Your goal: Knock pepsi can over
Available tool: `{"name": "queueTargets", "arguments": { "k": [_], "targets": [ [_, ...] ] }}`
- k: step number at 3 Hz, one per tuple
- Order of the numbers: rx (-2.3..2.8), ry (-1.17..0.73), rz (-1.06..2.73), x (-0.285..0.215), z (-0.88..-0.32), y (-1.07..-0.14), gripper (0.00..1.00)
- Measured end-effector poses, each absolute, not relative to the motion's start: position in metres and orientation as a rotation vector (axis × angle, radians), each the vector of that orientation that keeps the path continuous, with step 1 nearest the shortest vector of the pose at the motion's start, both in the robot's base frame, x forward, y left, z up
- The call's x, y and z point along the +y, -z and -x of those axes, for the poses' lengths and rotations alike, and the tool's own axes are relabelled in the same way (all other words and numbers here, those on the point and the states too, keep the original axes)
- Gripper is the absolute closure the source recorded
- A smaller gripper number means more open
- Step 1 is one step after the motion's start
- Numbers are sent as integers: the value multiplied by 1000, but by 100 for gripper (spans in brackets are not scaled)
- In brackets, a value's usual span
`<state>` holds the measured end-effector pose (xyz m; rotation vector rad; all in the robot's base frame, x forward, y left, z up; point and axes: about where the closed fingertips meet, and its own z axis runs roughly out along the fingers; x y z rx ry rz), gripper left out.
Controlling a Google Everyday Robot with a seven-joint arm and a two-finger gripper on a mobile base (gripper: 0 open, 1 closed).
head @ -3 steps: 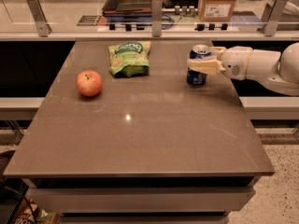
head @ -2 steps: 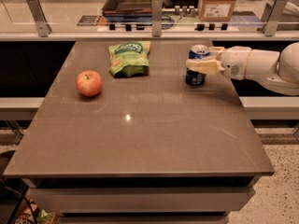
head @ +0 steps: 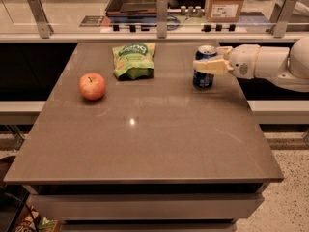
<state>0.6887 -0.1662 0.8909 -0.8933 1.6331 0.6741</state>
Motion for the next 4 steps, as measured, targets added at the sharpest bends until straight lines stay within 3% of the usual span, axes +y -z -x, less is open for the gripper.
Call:
{"name": "queueTargets", "arguments": {
  "k": [4],
  "targets": [
    [1814,-489,939,-204,-692,-896,100]
  ]
}}
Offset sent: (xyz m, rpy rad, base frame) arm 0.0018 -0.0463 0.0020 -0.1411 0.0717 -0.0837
